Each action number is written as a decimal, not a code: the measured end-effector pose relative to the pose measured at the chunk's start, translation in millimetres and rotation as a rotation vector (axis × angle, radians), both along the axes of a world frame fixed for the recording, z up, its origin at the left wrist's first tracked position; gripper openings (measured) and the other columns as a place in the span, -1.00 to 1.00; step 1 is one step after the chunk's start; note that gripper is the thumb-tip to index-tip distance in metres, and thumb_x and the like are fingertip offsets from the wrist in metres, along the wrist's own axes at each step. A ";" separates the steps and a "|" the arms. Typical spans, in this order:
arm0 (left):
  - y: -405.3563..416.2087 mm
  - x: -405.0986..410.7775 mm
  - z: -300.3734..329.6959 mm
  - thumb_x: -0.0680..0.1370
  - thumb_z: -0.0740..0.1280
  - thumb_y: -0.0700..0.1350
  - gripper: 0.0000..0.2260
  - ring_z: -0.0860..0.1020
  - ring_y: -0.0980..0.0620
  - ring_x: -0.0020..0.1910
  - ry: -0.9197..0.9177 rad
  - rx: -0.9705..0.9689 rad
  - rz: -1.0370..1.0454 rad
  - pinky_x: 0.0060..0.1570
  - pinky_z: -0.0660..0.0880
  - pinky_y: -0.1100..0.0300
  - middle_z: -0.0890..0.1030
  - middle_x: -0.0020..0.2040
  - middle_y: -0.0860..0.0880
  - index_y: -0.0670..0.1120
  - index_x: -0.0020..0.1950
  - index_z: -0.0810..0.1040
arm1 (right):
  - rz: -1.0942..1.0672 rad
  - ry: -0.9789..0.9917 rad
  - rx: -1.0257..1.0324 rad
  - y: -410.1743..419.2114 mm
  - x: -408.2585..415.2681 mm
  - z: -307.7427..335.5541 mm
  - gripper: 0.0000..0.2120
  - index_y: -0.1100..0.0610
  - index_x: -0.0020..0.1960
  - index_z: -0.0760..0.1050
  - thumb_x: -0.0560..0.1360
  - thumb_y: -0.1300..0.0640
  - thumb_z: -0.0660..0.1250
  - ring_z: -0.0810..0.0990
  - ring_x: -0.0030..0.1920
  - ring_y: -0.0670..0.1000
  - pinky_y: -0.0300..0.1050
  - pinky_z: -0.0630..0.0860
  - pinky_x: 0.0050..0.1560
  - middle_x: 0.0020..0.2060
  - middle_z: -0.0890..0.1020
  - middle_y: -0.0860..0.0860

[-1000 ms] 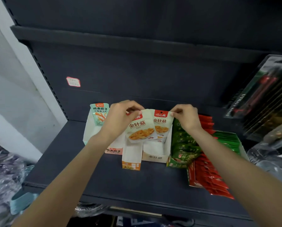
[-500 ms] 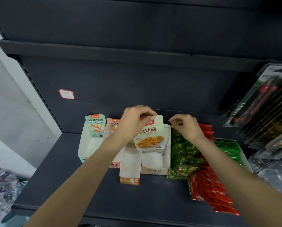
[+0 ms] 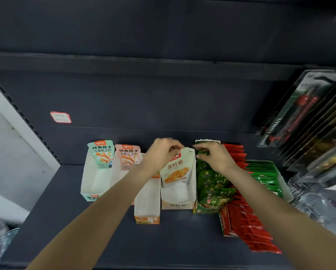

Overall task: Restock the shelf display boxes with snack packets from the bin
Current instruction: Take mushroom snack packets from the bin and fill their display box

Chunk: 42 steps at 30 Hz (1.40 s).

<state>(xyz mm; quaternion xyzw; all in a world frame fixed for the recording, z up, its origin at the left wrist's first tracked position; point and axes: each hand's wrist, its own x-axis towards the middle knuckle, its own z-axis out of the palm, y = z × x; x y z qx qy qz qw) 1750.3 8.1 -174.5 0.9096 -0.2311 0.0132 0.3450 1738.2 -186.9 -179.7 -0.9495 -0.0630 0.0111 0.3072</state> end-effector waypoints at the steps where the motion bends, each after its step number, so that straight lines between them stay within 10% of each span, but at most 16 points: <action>1: 0.1 1.7 -5.8 0.54 0.31 -0.24 -0.78 0.59 0.06 0.00 0.023 0.032 -0.007 0.05 0.54 0.18 0.62 0.05 -0.04 -0.10 0.16 0.61 | 0.000 -0.002 -0.026 0.8 2.0 -1.6 -0.65 0.12 0.27 0.52 0.49 0.24 0.37 0.51 0.22 -0.01 -0.32 0.32 0.16 0.21 0.57 0.04; 11: 13.6 -8.3 -26.9 0.55 0.28 -0.28 -0.52 0.41 0.08 0.29 0.178 0.208 -0.075 0.17 0.50 0.18 0.40 0.32 0.02 0.02 0.43 0.32 | -0.019 -0.011 -0.093 1.3 10.7 -7.1 -0.75 0.04 0.14 0.60 0.47 0.18 0.39 0.49 0.22 0.04 -0.09 0.39 0.25 0.17 0.57 0.04; 26: 1.7 1.9 -31.3 0.57 0.30 -0.08 -0.56 0.24 -0.01 0.35 -0.266 0.450 -0.018 0.28 0.20 0.15 0.29 0.38 -0.02 0.11 0.43 0.32 | -0.049 -0.016 -0.088 5.9 7.2 -3.4 -0.71 0.07 0.19 0.58 0.47 0.17 0.40 0.51 0.16 0.01 -0.20 0.37 0.13 0.16 0.57 0.04; 42: 54.3 -81.2 -4.7 0.56 0.28 -0.08 -0.80 0.52 0.06 -0.09 -0.125 0.017 0.313 -0.07 0.52 0.07 0.57 0.02 0.02 -0.03 0.16 0.55 | -0.053 -0.135 0.072 70.7 -74.9 16.8 -0.78 0.13 0.10 0.59 0.54 0.29 0.24 0.54 -0.05 -0.10 -0.34 0.46 0.01 0.04 0.60 0.01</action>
